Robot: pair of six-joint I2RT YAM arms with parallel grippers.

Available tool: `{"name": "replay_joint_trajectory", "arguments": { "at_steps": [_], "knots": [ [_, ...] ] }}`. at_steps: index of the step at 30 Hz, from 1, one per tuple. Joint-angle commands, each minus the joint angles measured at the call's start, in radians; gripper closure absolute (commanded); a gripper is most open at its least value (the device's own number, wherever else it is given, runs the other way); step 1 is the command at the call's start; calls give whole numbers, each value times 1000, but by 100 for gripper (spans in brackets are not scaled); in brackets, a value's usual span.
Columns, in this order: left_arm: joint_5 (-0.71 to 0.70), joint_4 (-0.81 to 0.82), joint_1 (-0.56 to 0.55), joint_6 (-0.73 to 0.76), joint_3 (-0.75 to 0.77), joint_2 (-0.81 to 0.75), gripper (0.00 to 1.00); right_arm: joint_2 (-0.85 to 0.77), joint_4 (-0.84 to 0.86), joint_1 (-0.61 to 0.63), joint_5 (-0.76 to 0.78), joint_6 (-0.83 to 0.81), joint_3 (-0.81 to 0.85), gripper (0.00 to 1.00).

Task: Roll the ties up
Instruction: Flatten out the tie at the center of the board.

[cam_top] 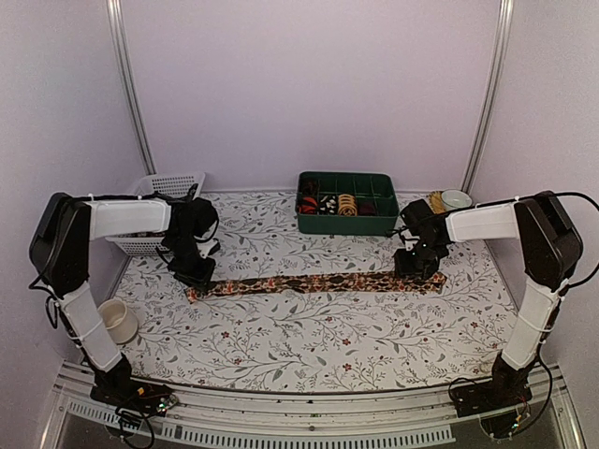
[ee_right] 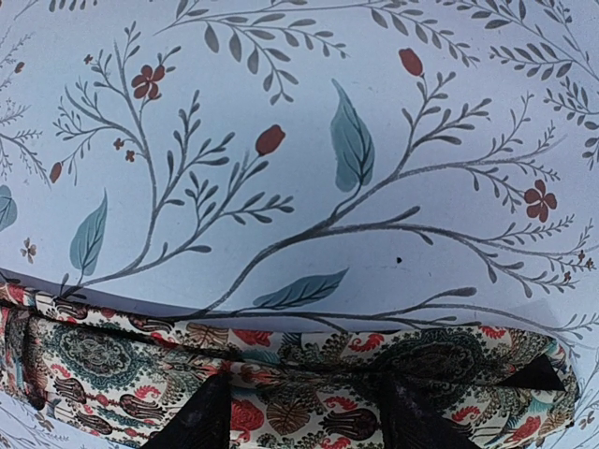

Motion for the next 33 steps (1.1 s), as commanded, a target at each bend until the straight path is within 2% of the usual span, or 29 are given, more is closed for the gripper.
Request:
{"name": "replay_joint_trajectory", "arguments": {
  "at_steps": [1, 9, 12, 14, 18, 22, 29, 33],
  "knots": [
    [-100, -36, 18, 17, 49, 40, 60, -31, -19, -4, 12, -4, -12, 46],
    [-283, -49, 15, 5, 63, 108, 53, -52, -17, -4, 14, -6, -13, 45],
    [-348, -43, 5, -10, 86, 102, 45, -70, -13, -2, -5, -4, -16, 45],
    [-355, -23, -2, -26, 106, 68, 35, -91, -6, 3, -43, -5, -18, 42],
    [-329, 19, -7, -62, 125, -16, 23, -150, 21, 40, -116, 15, -30, 41],
    [-283, 94, -21, -125, 75, -117, 21, -204, 50, 75, -152, 44, -54, 41],
    [-111, 314, -24, -299, -123, -339, 17, -312, 161, 76, -236, 148, -175, 40],
    [-94, 378, -24, -351, -195, -399, 16, -329, 203, 73, -240, 193, -224, 40]
  ]
}}
